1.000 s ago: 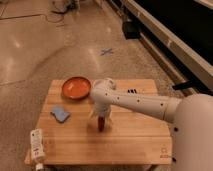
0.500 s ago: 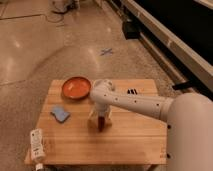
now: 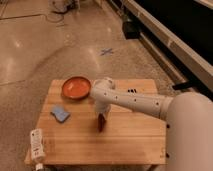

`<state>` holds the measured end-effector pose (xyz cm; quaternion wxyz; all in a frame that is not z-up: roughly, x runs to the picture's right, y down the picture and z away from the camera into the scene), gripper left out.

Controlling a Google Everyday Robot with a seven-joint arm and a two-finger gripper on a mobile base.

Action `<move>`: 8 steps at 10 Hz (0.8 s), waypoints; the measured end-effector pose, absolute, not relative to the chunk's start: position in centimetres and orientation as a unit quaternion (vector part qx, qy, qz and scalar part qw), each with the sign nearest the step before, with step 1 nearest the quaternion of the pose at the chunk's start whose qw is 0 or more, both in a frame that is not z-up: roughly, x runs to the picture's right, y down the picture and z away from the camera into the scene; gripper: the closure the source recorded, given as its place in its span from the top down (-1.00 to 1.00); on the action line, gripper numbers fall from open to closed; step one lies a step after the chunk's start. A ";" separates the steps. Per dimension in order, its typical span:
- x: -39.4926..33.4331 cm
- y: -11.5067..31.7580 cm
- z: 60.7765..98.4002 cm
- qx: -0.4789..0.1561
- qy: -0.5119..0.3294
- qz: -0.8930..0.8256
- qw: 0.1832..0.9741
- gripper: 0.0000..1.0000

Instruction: Place the pepper on the white sponge

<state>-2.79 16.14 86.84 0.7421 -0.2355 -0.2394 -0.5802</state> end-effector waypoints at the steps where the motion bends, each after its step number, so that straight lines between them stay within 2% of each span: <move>1: -2.7 16.1 86.5 -0.234 -0.239 -0.583 0.740 -0.59; 3: -2.8 15.8 84.7 -0.218 -0.239 -0.596 0.735 -0.97; 6: -3.8 15.6 80.8 -0.185 -0.264 -0.607 0.726 -1.00; 8: -4.0 15.6 80.7 -0.184 -0.265 -0.609 0.725 -1.00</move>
